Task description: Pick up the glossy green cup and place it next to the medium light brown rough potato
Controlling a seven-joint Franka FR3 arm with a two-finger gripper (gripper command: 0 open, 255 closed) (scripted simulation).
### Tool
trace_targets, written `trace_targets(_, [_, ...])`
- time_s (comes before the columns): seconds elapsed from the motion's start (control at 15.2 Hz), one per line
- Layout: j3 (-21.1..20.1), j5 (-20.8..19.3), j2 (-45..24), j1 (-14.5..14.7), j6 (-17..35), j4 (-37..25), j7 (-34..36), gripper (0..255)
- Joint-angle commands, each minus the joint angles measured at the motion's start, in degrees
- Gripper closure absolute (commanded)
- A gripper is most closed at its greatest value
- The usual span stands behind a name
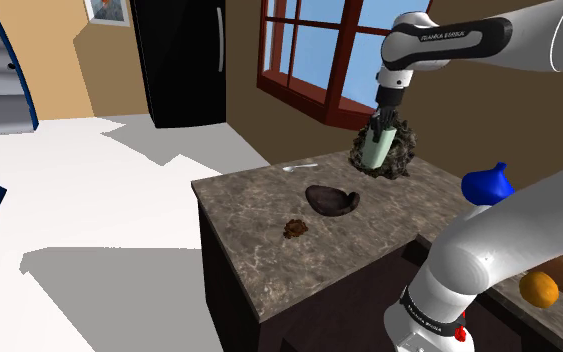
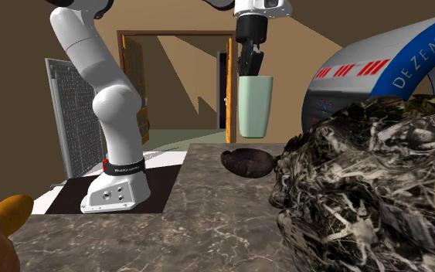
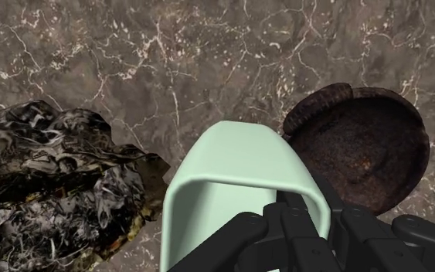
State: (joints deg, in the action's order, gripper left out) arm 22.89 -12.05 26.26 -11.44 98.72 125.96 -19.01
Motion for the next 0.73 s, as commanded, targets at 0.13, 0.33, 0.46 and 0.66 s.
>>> trace_targets(0.13, [-0.39,0.34,-0.21,0.19,-3.11,-3.3,-0.18,255])
trace_targets(0.33, [-0.63,0.57,-0.44,0.32,-5.37,-5.78,-0.36,255])
trace_targets(0.46, [-0.77,0.73,-0.65,0.4,-6.87,-7.49,-0.49,255])
trace_targets(0.66, [-0.16,-0.67,2.53,-0.73,-8.08,-5.82,-1.81,255])
